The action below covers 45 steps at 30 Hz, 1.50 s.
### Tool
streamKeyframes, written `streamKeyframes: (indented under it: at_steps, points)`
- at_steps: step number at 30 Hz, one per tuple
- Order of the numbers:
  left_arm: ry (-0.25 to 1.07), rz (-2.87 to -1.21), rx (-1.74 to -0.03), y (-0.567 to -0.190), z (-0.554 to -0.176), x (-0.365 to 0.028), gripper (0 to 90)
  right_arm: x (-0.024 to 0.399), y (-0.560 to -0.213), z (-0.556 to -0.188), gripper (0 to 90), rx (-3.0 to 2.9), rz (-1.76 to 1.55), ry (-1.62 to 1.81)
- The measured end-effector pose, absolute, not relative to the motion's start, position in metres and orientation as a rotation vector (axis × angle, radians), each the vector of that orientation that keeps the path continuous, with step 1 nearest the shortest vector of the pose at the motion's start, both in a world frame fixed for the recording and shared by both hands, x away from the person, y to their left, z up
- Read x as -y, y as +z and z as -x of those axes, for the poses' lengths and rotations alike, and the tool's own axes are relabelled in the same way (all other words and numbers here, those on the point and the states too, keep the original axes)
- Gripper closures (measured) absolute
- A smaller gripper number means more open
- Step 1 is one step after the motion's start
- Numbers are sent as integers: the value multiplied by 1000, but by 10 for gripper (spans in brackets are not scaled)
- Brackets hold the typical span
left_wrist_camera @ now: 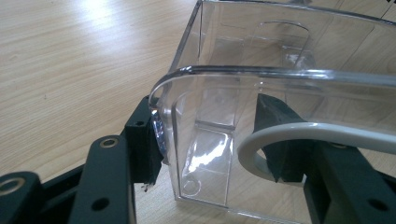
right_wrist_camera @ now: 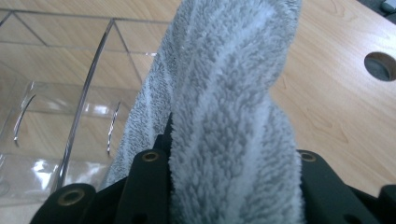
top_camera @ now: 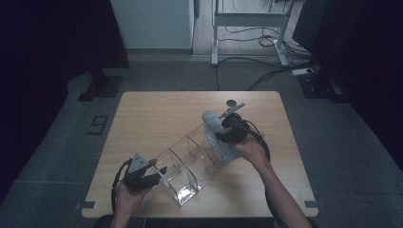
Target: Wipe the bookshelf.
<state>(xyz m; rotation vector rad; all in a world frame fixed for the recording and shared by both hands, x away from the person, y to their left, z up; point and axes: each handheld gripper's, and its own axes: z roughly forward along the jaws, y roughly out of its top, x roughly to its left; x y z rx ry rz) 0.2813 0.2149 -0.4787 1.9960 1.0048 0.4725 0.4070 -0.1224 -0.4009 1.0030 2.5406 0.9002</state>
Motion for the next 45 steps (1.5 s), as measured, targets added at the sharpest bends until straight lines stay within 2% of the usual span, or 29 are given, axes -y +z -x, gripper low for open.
streamKeyframes:
  at_steps: [20, 45]
  points:
    - [473, -1996, -999, -479, -281, -215, 448, 153, -417, -376, 638, -2526, -1034, 947]
    - [473, -2000, -990, -479, -280, -214, 447, 164, -469, -367, 660, -2542, -1105, 934]
